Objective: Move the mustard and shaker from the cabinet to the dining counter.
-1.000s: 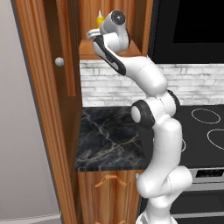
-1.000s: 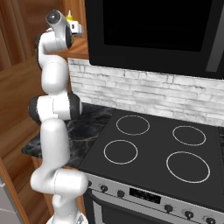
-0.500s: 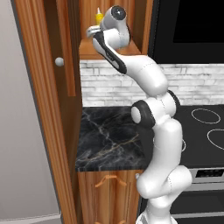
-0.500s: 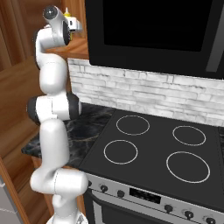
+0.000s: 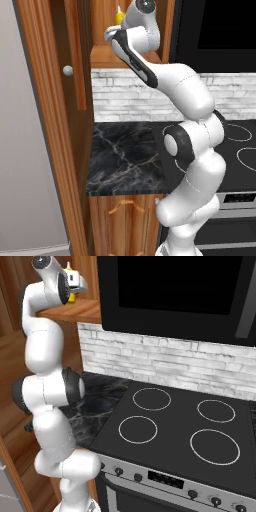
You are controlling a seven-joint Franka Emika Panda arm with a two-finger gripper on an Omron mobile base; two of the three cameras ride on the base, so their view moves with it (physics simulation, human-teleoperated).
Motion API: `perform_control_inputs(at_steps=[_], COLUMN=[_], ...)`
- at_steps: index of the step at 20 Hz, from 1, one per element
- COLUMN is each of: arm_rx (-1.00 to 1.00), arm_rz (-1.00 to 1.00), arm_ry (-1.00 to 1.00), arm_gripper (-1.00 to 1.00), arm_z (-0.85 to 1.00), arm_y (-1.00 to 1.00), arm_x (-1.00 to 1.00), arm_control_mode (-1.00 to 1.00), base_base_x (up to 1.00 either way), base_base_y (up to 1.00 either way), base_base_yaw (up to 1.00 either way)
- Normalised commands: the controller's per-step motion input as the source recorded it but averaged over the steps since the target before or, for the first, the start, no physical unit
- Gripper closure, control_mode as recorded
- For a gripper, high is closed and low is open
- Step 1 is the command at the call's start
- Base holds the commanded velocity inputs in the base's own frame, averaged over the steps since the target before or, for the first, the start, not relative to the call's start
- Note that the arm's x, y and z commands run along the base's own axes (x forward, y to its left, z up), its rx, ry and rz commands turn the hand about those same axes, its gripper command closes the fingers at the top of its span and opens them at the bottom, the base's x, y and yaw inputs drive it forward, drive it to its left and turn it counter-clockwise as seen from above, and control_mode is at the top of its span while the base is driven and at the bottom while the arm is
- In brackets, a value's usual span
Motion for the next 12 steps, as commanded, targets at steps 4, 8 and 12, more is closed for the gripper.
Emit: perform_control_inputs(at_steps=[4, 8, 12], arm_rx=[0.07, 0.07, 0.02], arm_rz=[0.0, 0.0, 0.01], arm_ry=[-0.09, -0.18, -0.09], arm_gripper=[1.0, 1.0, 1.0], arm_z=[-0.16, -0.07, 0.0], arm_y=[-0.49, -0.51, -0.27], arm_x=[-1.0, -1.0, -1.0], arm_control_mode=[-1.0, -1.0, -1.0], base_base_x=[0.0, 0.0, 0.0], base_base_y=[0.0, 0.0, 0.0], base_base_yaw=[0.0, 0.0, 0.0])
